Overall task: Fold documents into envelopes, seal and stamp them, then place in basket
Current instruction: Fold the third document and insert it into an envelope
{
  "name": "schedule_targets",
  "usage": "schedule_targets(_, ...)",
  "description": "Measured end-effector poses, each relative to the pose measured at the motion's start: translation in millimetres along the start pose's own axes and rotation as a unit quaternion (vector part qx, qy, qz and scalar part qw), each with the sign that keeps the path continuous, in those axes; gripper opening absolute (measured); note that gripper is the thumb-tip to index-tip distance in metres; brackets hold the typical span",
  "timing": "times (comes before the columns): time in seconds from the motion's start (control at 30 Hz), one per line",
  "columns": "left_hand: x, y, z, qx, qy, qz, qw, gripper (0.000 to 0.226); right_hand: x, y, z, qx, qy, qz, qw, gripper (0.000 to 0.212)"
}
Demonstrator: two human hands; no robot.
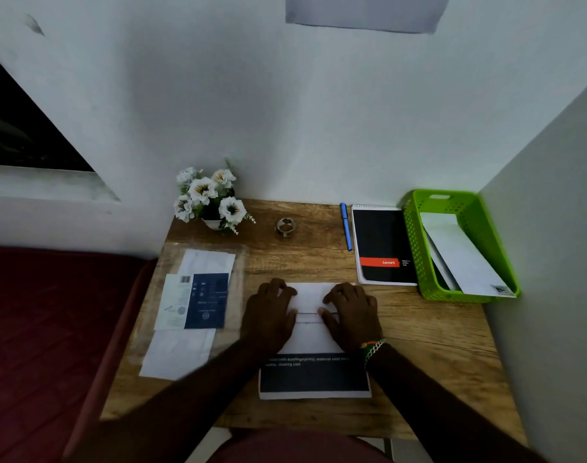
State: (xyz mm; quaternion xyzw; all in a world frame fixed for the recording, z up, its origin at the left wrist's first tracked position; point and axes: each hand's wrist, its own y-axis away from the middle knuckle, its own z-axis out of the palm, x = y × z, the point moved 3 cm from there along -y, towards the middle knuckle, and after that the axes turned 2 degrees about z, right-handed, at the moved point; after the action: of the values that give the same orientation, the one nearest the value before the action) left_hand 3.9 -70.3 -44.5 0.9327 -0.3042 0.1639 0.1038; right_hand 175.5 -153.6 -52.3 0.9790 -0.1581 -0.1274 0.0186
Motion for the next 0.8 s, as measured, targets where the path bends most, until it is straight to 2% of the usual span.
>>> schedule_targets(0.1, 8, 0, 15, -0.029, 0.042, 0.023, 0.998, 0.064, -17, 3, -1, 0.021, -0.045, -0.007, 0.999, 0.044)
schedule_targets(0.2, 10, 3, 31, -0.058, 0.008, 0.069, 0.996, 0.076, -40, 8, 10, 0.008, -0.095, -0.042, 0.994, 0.060)
schedule_targets(0.27, 8, 7, 39, -0.082, -0.010, 0.070, 0.994, 0.081, -48, 11, 21, -0.016, -0.107, -0.048, 0.993, 0.062)
schedule_targets(0.37, 7, 10, 38, -0.046, -0.024, 0.073, 0.996, 0.074, -42, 16, 31, -0.058, -0.104, -0.019, 0.993, 0.062)
schedule_targets(0.53, 9, 5, 36, -0.087, -0.017, 0.024, 0.996, 0.078, -14, 22, 24, -0.016, -0.057, 0.058, 0.997, 0.070)
schedule_targets(0.63, 11, 4, 33, -0.099, -0.005, 0.005, 0.995, 0.075, 13, 30, 20, 0.018, -0.034, 0.089, 0.995, 0.066)
schedule_targets(0.8, 19, 6, 28, -0.106, -0.015, -0.003, 0.994, 0.075, 13, 28, 16, -0.015, -0.042, 0.089, 0.995, 0.059)
